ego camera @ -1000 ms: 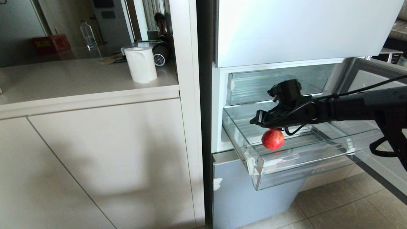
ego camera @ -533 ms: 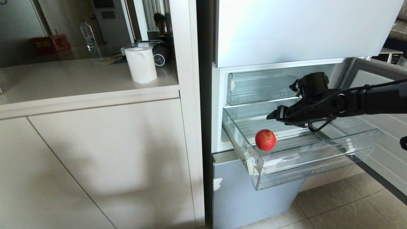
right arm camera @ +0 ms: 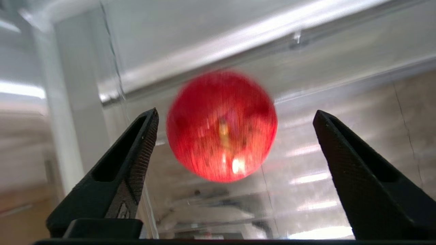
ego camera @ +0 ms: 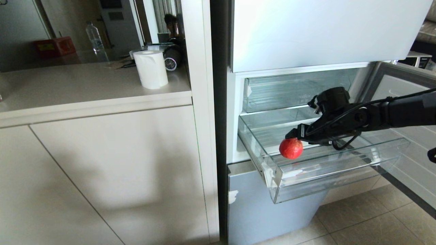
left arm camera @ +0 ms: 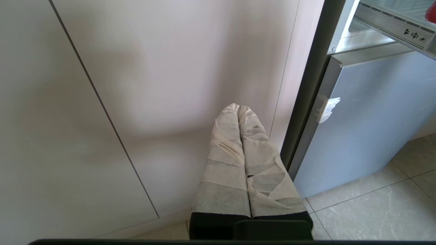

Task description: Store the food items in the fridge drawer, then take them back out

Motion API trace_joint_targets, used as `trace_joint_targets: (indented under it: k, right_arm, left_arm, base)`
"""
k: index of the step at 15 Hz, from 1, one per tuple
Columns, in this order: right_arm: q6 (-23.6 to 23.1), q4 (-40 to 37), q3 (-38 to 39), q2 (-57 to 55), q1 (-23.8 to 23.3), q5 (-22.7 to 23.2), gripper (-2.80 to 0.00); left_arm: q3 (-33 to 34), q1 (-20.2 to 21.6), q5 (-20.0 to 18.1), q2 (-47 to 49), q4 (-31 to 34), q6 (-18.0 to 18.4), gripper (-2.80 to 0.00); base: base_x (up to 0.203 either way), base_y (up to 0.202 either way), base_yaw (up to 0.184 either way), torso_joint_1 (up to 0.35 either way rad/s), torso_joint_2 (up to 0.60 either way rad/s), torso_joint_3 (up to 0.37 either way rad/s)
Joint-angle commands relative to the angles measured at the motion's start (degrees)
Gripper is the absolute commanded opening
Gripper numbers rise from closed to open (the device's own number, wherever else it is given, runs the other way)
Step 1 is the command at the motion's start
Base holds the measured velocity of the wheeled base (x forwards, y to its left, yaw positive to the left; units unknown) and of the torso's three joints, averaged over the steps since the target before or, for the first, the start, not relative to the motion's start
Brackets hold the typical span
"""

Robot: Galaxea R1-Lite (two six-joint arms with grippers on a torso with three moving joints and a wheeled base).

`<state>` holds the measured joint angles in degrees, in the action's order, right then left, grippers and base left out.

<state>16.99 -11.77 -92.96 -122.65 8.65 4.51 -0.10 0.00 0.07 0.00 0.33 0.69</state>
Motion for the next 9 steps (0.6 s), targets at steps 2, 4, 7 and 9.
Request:
trace_joint_targets:
  k: [2, 4, 7, 9]
  right_arm:
    - [-0.9, -1.9, 0.3, -1.3, 0.7, 0.1, 0.0]
    - [-1.0, -1.9, 0.5, -1.9, 0.9, 0.1, 0.0]
    - [-0.8, -1.9, 0.0, -3.9, 1.1, 0.1, 0.0]
    - [-0.8, -1.8, -0.6, -4.9, 1.1, 0.1, 0.0]
  left_arm:
    - [0.0, 0.0, 0.0, 0.0, 0.0, 0.0, -2.8]
    - [0.0, 0.0, 0.0, 0.0, 0.0, 0.0, -2.8]
    - [0.0, 0.0, 0.0, 0.0, 0.0, 0.0, -2.8]
    - [0.0, 0.0, 0.0, 0.0, 0.0, 0.0, -2.8]
  base:
    - [0.0, 0.0, 0.0, 0.0, 0.0, 0.0]
    - [0.0, 0.0, 0.0, 0.0, 0.0, 0.0]
    - [0.0, 0.0, 0.0, 0.0, 0.0, 0.0]
    - [0.0, 0.0, 0.0, 0.0, 0.0, 0.0]
